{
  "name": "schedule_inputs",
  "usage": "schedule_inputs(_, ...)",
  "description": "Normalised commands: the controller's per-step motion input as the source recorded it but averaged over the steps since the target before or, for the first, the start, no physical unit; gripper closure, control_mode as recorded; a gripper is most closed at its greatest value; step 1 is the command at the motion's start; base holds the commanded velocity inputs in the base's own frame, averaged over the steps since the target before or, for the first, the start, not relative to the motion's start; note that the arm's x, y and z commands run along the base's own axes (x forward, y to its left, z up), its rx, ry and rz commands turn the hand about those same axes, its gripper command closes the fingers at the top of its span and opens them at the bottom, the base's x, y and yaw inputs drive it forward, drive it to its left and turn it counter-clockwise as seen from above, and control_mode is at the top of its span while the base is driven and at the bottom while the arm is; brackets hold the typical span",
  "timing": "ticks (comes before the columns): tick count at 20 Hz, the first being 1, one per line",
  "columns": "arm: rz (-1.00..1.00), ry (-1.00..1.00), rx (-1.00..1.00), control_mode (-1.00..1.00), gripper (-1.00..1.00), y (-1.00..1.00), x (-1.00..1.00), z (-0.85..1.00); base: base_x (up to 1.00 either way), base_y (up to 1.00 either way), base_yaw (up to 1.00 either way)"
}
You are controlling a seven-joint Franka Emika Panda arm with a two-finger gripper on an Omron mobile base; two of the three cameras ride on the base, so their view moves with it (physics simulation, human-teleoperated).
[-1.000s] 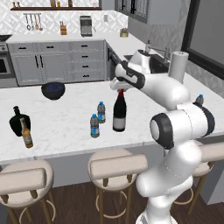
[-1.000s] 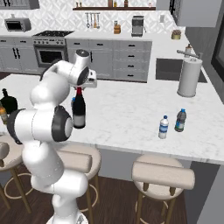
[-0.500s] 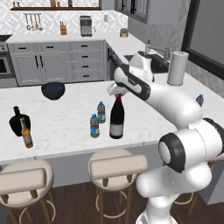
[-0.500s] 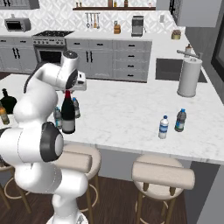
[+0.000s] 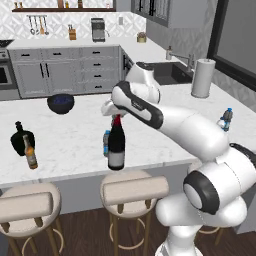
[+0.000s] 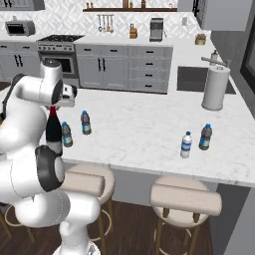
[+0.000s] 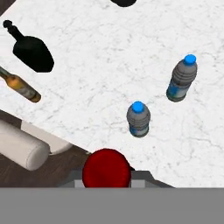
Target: Move the plastic bottles in the middle to the plastics group, and the glass bottles in the middle to the glass group.
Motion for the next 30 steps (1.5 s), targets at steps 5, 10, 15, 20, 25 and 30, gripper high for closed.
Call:
schedule_inputs(5, 0.0, -0.02, -0.04, -1.0, 1.0, 1.0, 0.01, 0.0, 0.0, 0.0, 0.0)
schedule_inputs(10, 0.0, -0.09, -0.03, -1.0, 1.0, 1.0, 0.34, 0.0, 0.0, 0.0, 0.0)
schedule_inputs(15, 0.0, -0.18, -0.03, -1.0, 1.0, 0.88, 0.62, -0.01, 0.0, 0.0, 0.0)
schedule_inputs(20, 0.0, -0.19, 0.0, -1.0, 1.0, 0.75, 0.62, -0.01, 0.0, 0.0, 0.0)
schedule_inputs(25, 0.0, -0.01, 0.0, -1.0, 1.0, 0.57, 0.52, -0.06, 0.0, 0.0, 0.0)
schedule_inputs(30, 0.0, 0.01, 0.01, -1.0, 1.0, 0.4, 0.34, -0.13, 0.0, 0.0, 0.0)
